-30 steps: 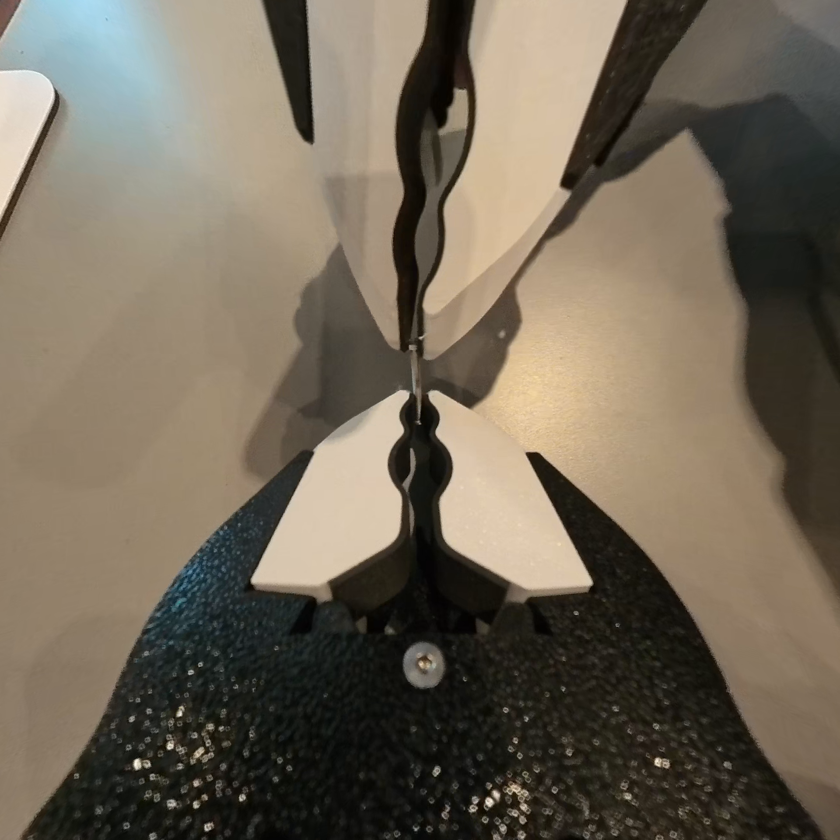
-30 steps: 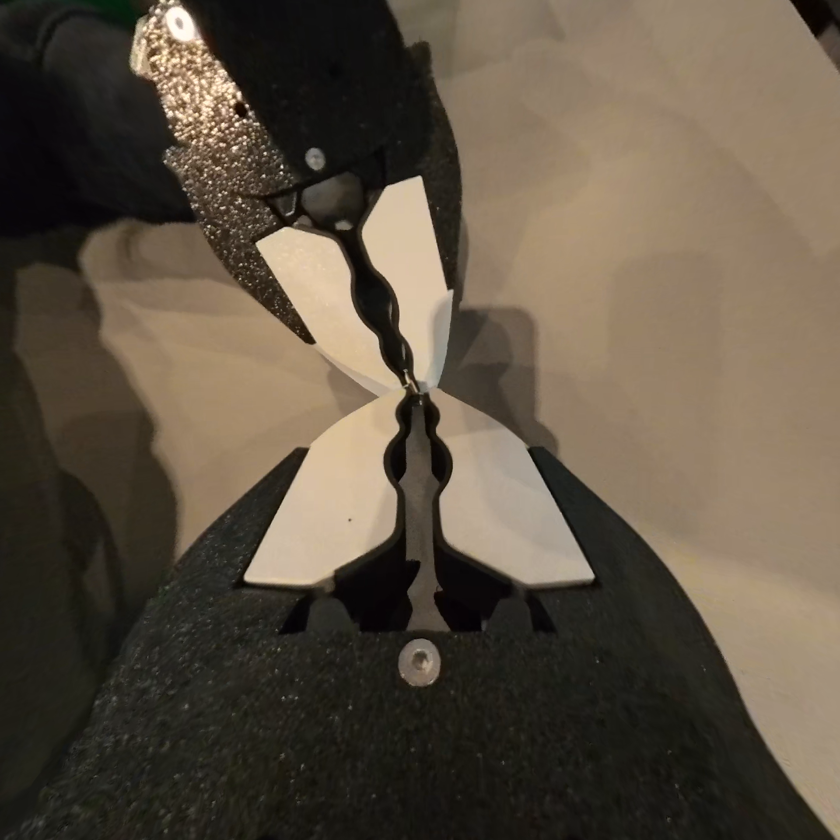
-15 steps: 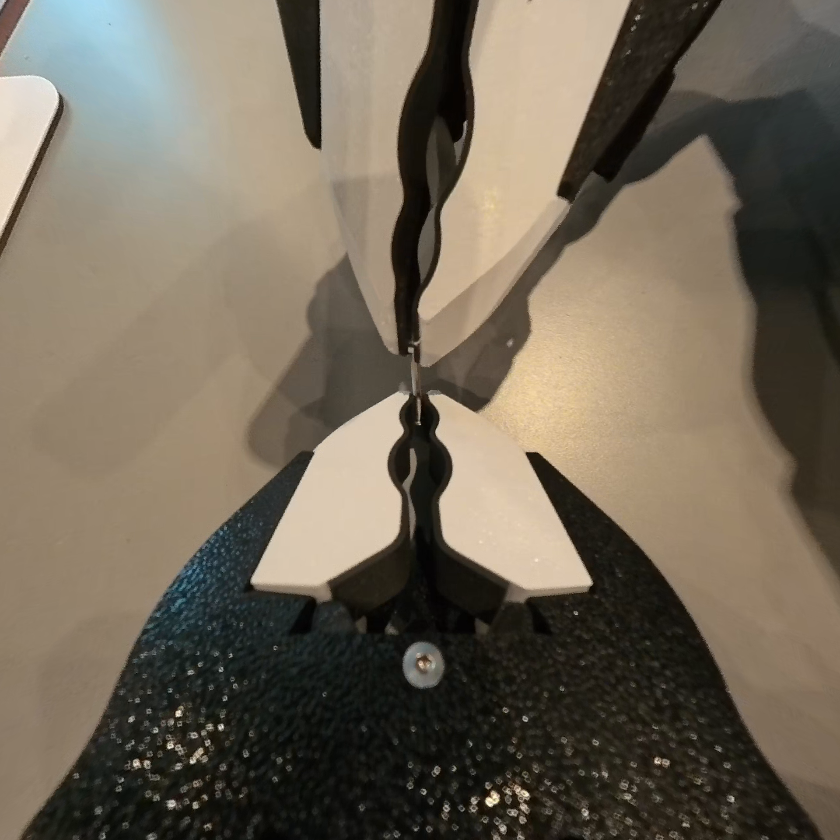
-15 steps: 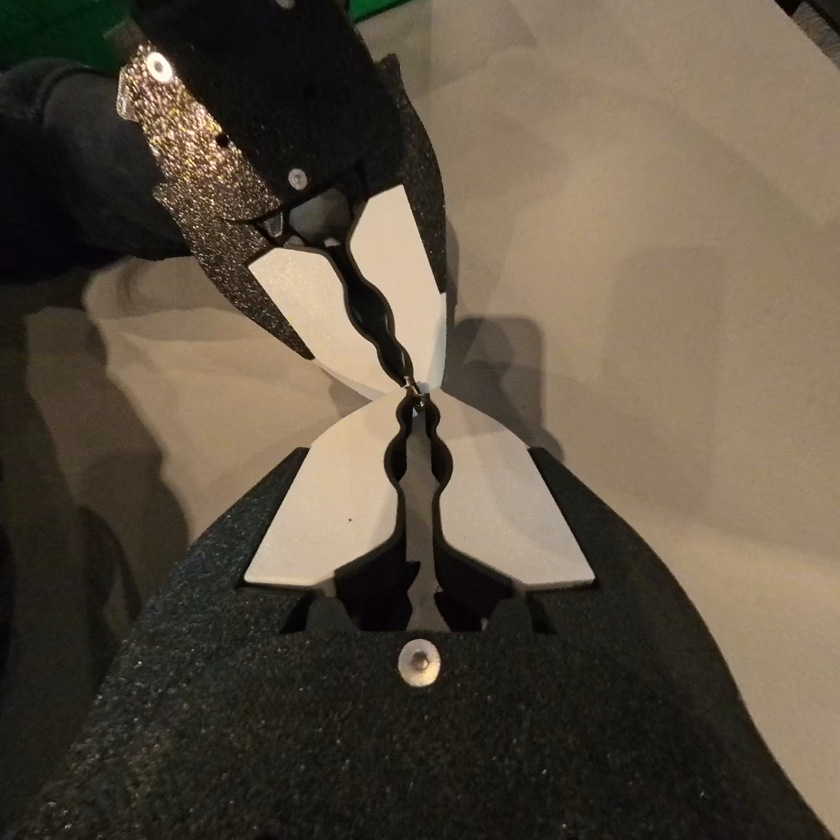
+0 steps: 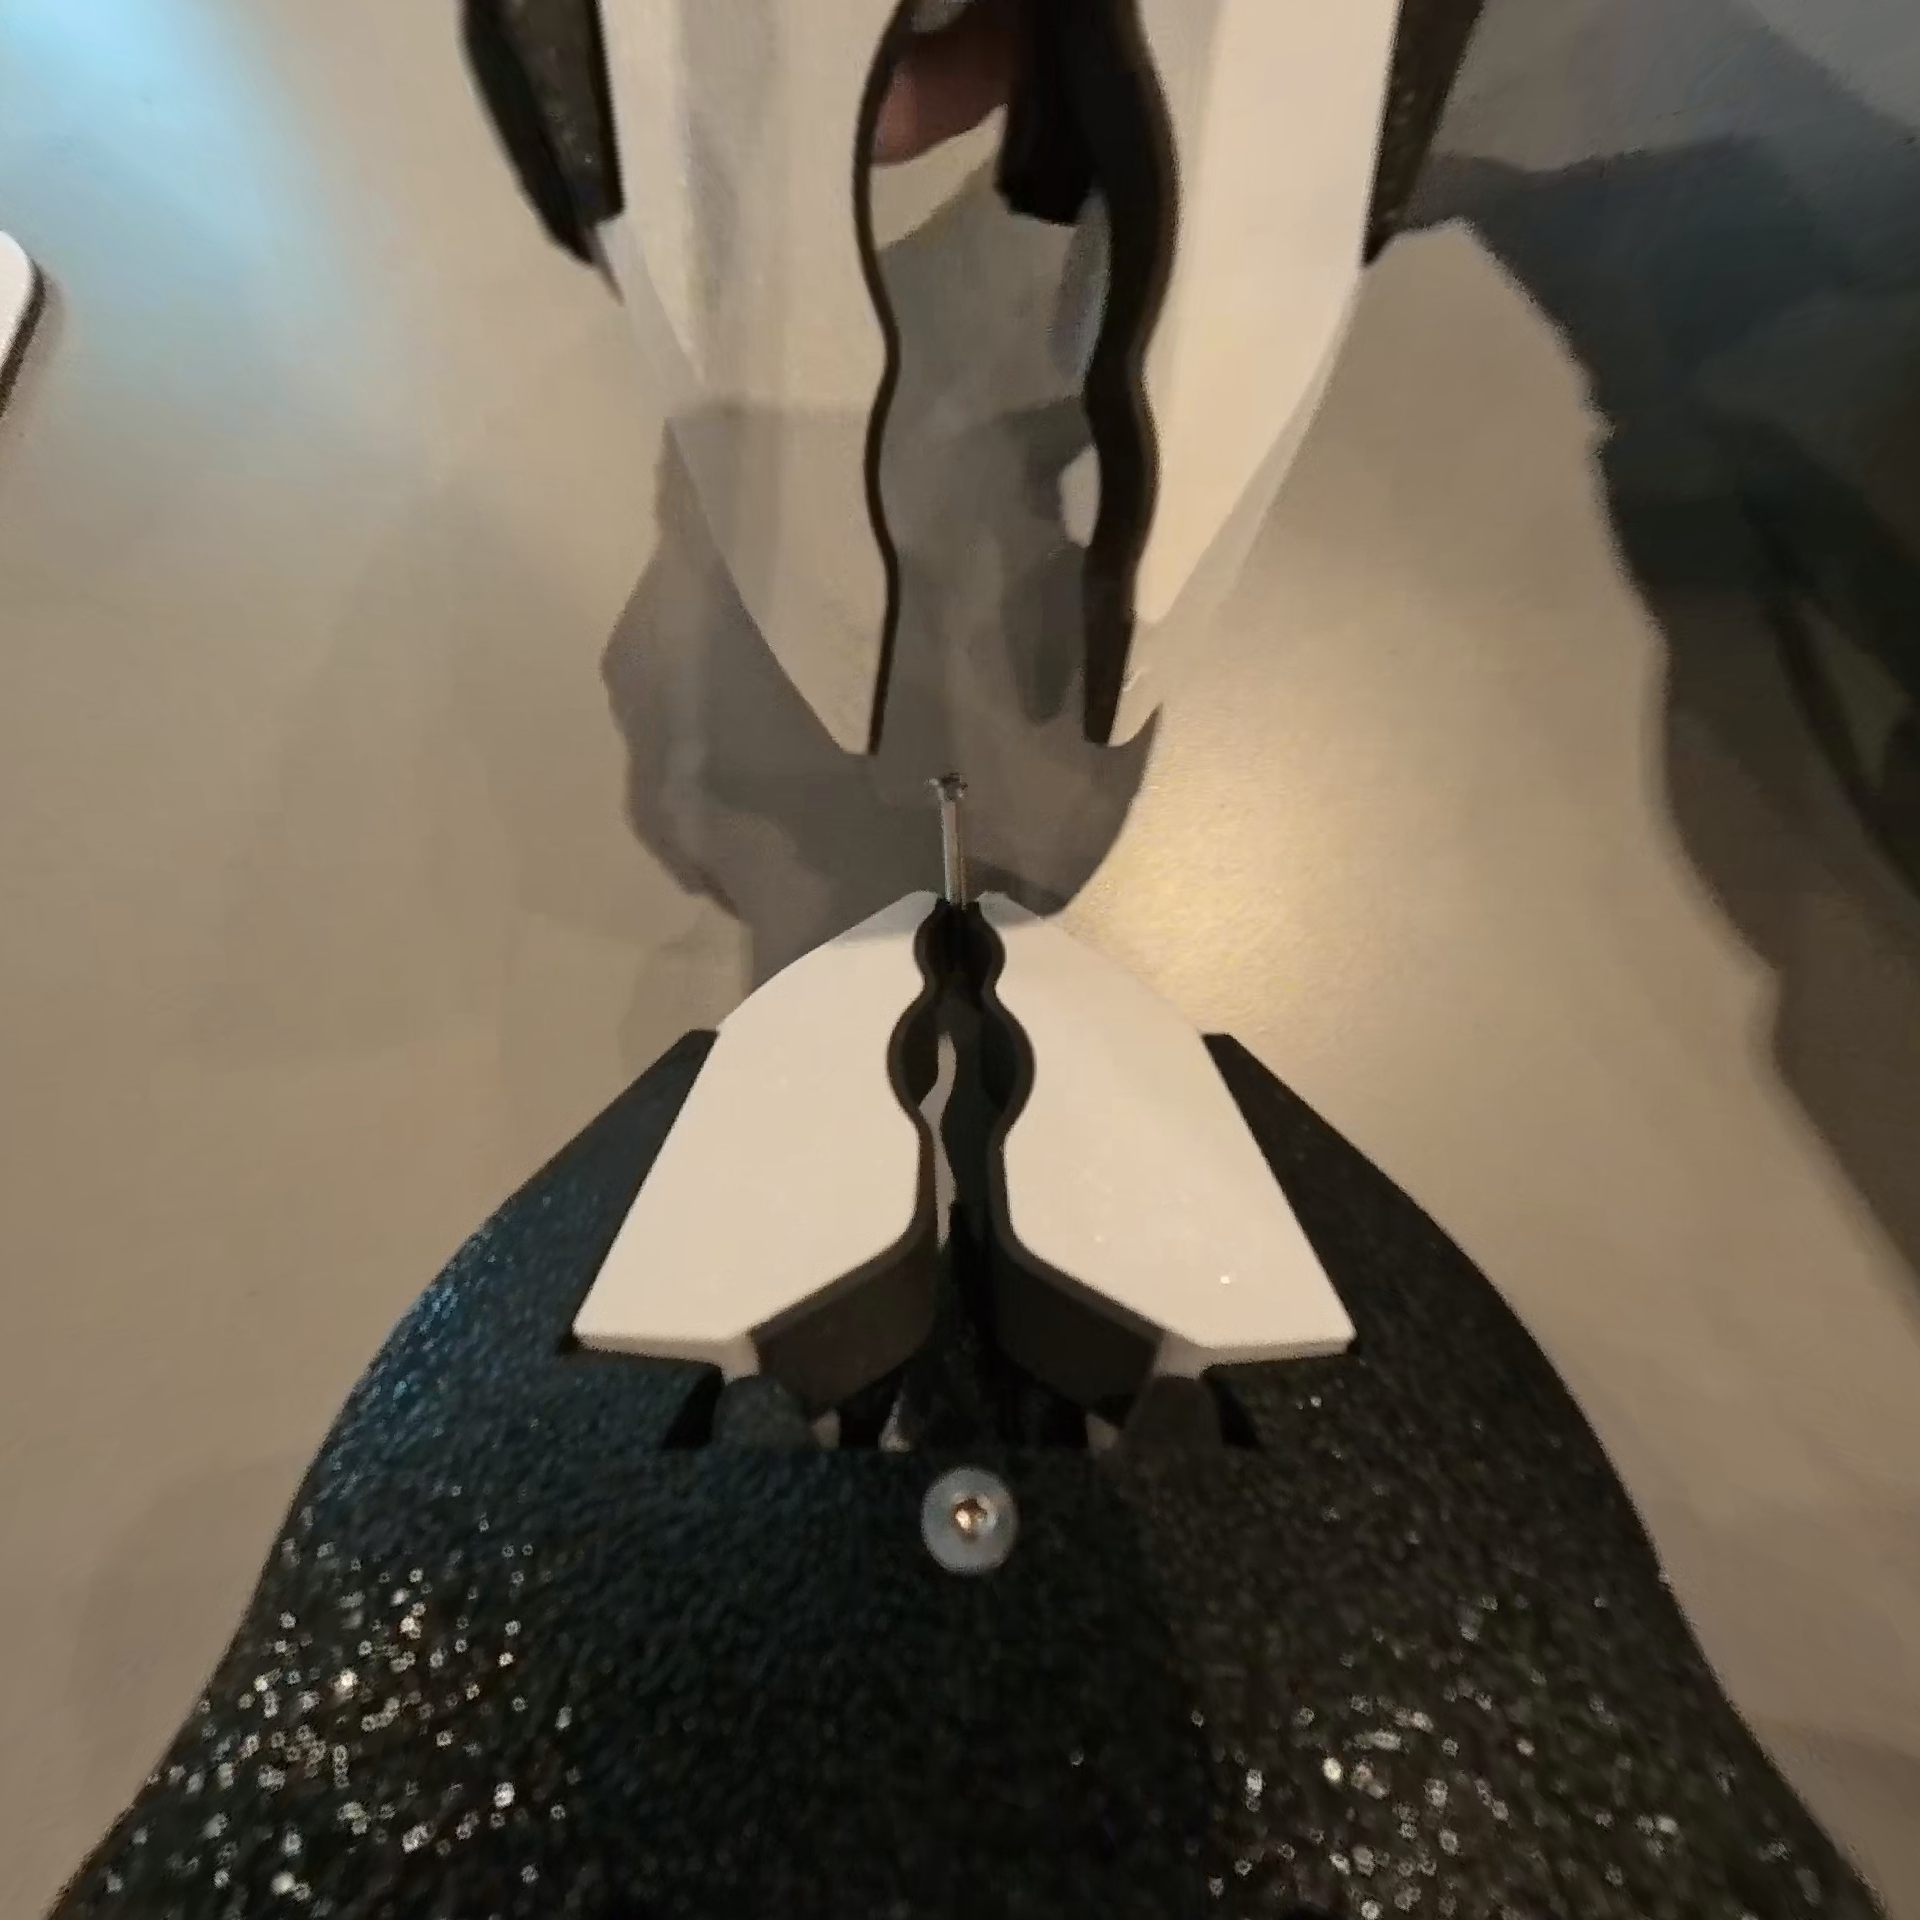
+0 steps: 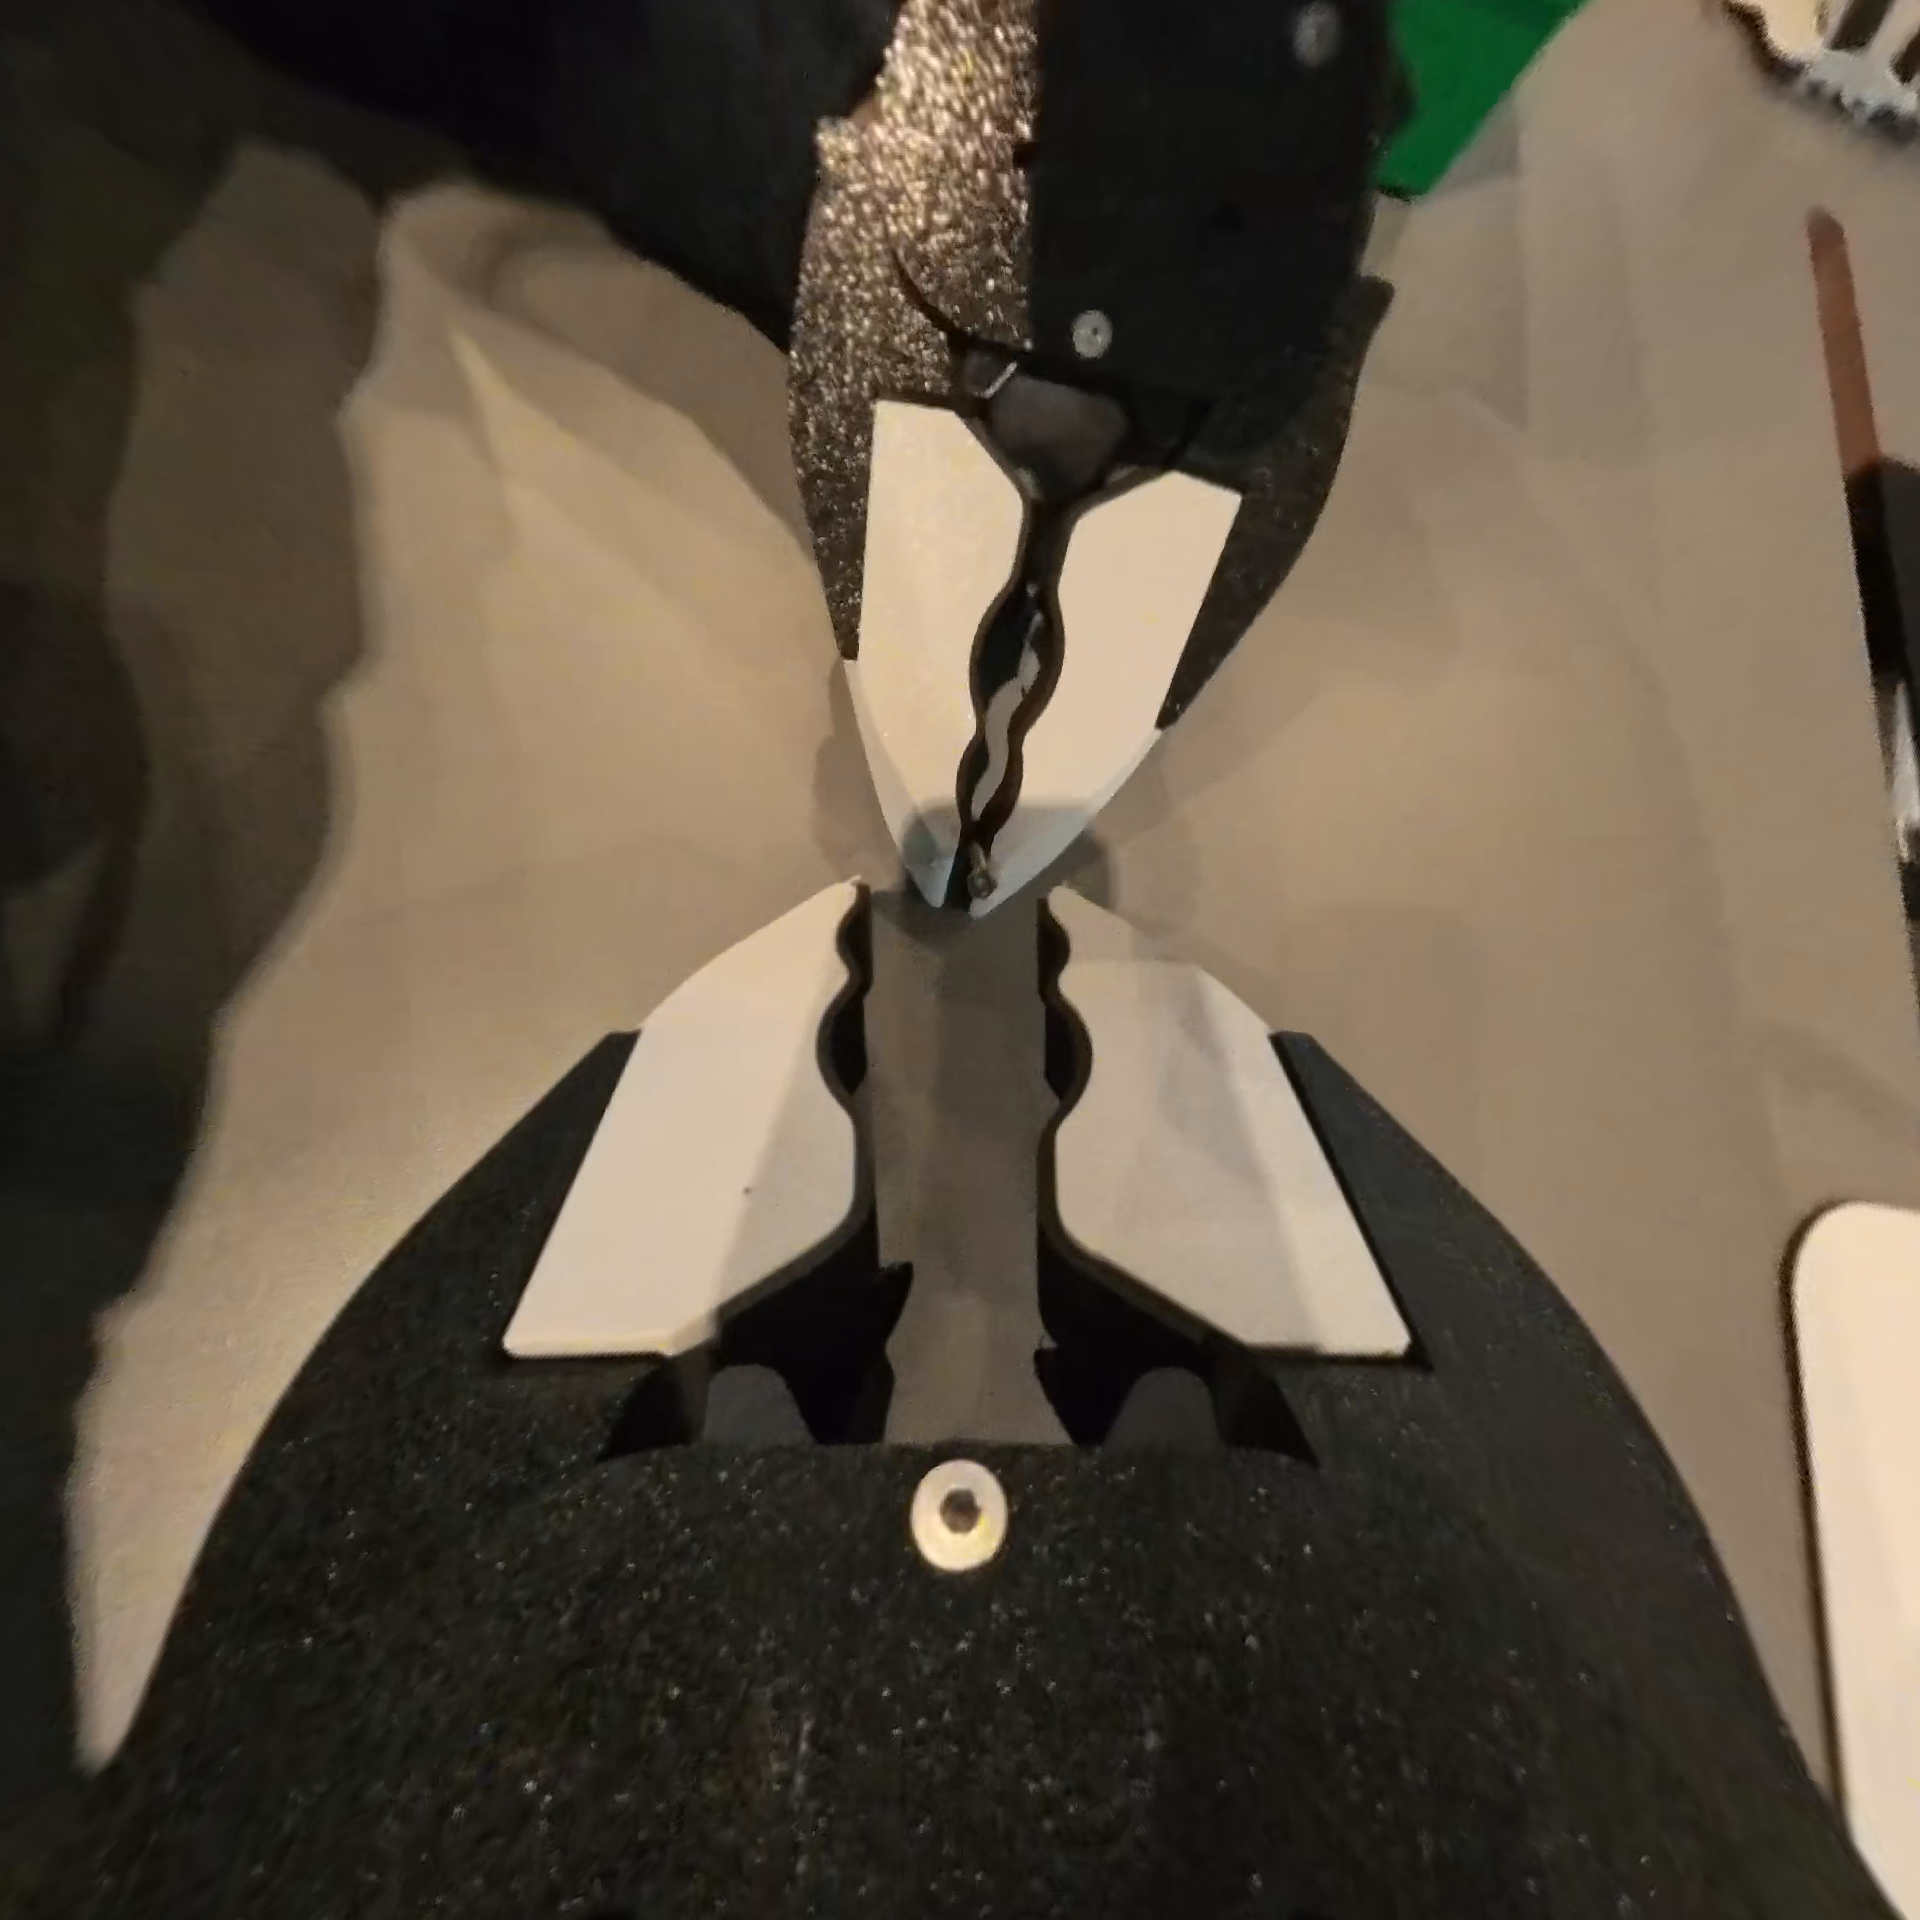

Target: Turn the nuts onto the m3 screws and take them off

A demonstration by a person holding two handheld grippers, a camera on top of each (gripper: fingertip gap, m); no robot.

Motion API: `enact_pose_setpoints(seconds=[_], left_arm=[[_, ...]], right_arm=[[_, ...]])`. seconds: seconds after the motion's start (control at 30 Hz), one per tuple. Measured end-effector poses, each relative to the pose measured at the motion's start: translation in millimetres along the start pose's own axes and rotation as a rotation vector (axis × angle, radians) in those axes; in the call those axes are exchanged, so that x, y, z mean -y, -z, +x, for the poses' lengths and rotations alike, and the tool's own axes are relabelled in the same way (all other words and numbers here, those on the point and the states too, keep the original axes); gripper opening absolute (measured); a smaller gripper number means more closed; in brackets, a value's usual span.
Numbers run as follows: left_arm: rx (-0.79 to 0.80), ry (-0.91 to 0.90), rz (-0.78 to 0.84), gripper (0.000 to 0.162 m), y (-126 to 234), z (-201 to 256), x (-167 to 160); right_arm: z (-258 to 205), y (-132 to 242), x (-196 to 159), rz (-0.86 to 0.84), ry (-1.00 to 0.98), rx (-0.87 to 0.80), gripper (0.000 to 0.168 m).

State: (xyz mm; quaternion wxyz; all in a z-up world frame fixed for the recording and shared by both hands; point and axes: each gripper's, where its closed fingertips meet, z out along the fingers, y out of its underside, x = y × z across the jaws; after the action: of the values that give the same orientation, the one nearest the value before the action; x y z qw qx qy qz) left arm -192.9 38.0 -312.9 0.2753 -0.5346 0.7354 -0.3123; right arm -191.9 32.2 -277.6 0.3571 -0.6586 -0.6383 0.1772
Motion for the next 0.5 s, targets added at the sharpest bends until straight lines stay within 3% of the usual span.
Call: enact_pose_setpoints(seconds=[0.03,0.33,0.5], left_arm=[[0.000,-0.001,0.000,0.002,-0.1,0.1,0.0],[-0.011,-0.003,0.001,0.002,-0.2,1.5,0.0],[-0.013,-0.002,0.000,0.002,-0.3,1.6,-0.1]], right_arm=[[1.3,-0.7,1.6,0.004,0.022,0.005,0.026],[2.3,-10.2,3.6,-0.033,0.131,0.079,0.006],[2.6,-10.3,2.7,-0.031,-0.032,0.074,0.005]])
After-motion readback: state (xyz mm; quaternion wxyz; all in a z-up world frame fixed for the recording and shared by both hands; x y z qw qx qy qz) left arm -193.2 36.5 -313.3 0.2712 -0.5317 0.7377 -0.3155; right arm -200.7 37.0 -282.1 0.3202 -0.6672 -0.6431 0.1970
